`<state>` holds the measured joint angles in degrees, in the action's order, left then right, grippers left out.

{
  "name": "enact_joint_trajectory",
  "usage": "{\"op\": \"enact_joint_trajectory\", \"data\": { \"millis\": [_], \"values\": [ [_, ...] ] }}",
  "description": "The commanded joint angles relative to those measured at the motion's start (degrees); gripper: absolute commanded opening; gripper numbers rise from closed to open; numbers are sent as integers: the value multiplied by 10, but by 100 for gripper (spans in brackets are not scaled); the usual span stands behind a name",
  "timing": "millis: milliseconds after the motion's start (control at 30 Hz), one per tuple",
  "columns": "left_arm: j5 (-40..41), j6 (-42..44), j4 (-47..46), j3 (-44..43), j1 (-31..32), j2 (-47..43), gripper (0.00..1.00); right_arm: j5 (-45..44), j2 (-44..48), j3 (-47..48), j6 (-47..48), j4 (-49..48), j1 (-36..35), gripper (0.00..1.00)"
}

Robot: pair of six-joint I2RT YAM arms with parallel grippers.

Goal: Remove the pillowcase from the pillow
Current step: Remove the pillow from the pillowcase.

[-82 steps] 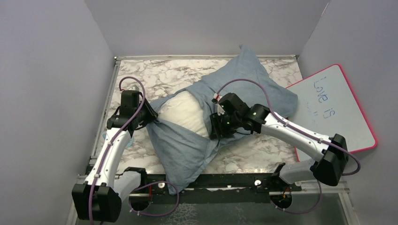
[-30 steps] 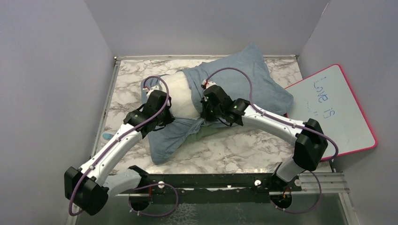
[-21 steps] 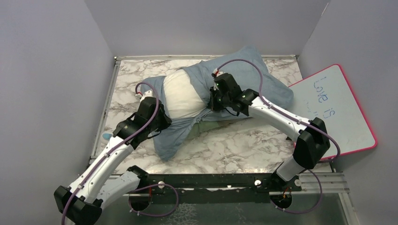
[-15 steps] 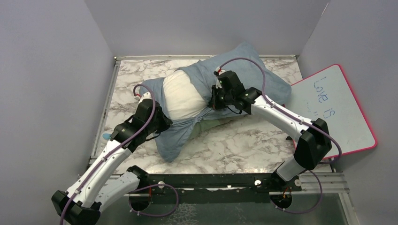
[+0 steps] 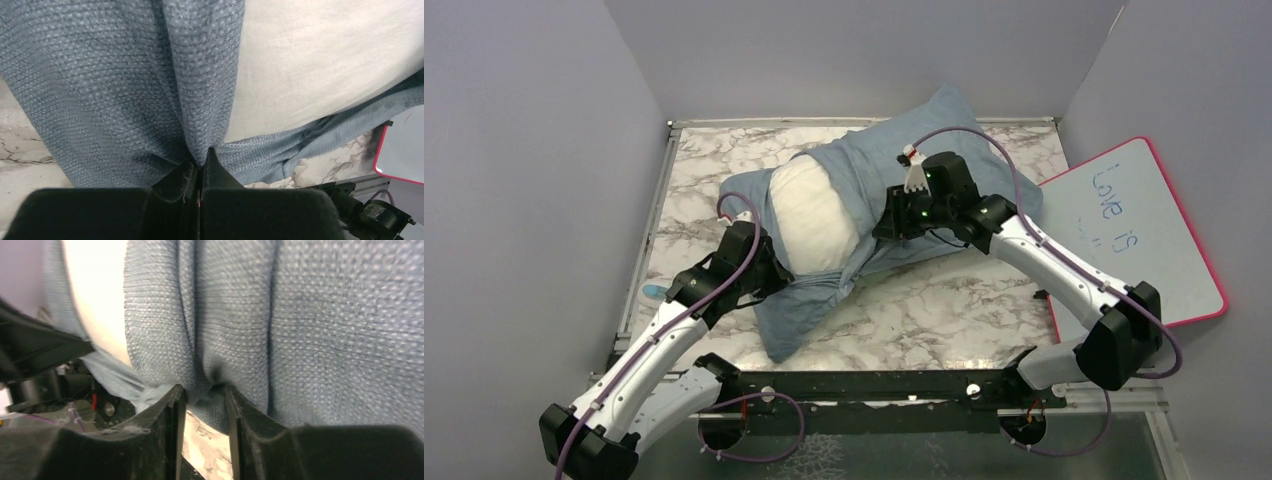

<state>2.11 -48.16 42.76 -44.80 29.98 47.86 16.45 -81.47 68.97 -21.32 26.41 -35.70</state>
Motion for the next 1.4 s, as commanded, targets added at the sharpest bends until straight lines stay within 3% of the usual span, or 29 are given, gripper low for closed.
{"op": "enact_joint_trajectory", "data": {
  "millis": [0,200,367,500,633,900,1167,1233,1367],
  "values": [
    [-4,15,36,26,-4,-2,0,41,36,38,35,-12,-12,47],
    [-4,3,27,41,-4,-25,0,19,23,83,41,-22,-96,58],
    [-11,3,23,43,-4,-31,0,-58,-33,124,37,-18,-179,60],
    [-18,7,22,43,-4,-38,0,-215,-99,181,3,58,-191,66],
    [-21,5,23,49,-4,-52,0,-350,-104,194,-13,109,-191,68],
    [-20,3,15,53,-4,-46,0,-283,-18,110,-48,89,-191,69],
    [-43,17,7,49,-4,-31,0,-293,-66,71,-95,58,-190,77],
    [-65,32,1,50,-4,-26,0,-291,-90,82,-92,40,-190,71],
    [-77,32,7,52,-4,-26,0,-374,-120,121,-98,73,-189,29]
  ]
}}
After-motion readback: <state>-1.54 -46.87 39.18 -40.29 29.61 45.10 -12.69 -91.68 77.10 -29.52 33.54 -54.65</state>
